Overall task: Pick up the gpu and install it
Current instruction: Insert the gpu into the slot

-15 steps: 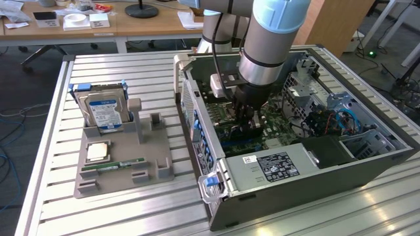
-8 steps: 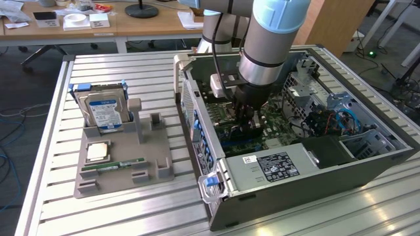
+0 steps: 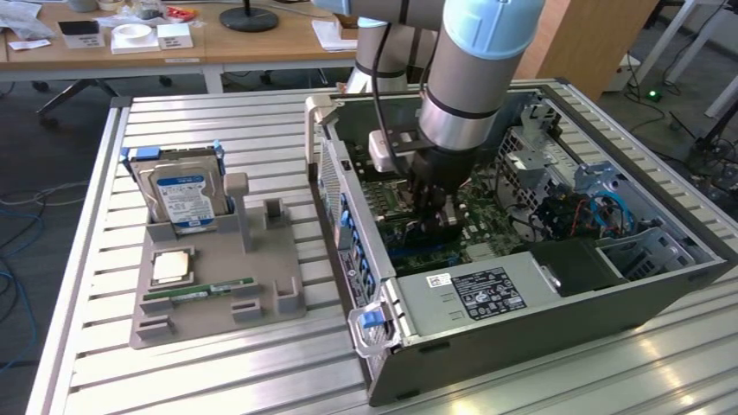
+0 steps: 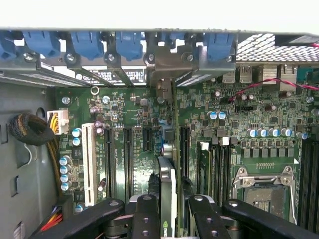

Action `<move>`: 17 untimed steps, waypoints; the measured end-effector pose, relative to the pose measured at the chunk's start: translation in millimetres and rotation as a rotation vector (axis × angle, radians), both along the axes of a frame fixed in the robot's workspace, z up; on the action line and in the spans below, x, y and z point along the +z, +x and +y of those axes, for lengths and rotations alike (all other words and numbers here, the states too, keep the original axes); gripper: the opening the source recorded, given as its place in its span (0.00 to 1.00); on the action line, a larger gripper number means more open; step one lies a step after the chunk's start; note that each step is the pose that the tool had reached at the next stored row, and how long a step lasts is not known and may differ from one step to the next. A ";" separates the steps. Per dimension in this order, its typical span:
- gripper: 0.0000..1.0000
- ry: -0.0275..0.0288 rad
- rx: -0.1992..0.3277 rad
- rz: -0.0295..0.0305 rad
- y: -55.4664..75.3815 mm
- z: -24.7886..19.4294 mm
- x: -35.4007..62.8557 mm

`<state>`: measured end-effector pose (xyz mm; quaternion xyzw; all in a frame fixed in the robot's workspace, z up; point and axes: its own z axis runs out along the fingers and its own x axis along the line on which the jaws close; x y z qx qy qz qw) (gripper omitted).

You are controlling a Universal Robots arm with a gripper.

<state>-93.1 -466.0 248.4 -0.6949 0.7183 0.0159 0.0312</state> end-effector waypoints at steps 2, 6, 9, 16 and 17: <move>0.27 -0.0003 0.000 0.0001 -0.1 0.0 -0.1; 0.27 -0.0003 0.000 0.0001 -0.2 0.0 -0.2; 0.27 -0.0003 0.000 0.0001 -0.2 0.0 -0.2; 0.27 -0.0001 0.000 0.0001 1.9 0.0 -0.2; 0.27 -0.0001 0.000 0.0000 1.9 0.0 -0.2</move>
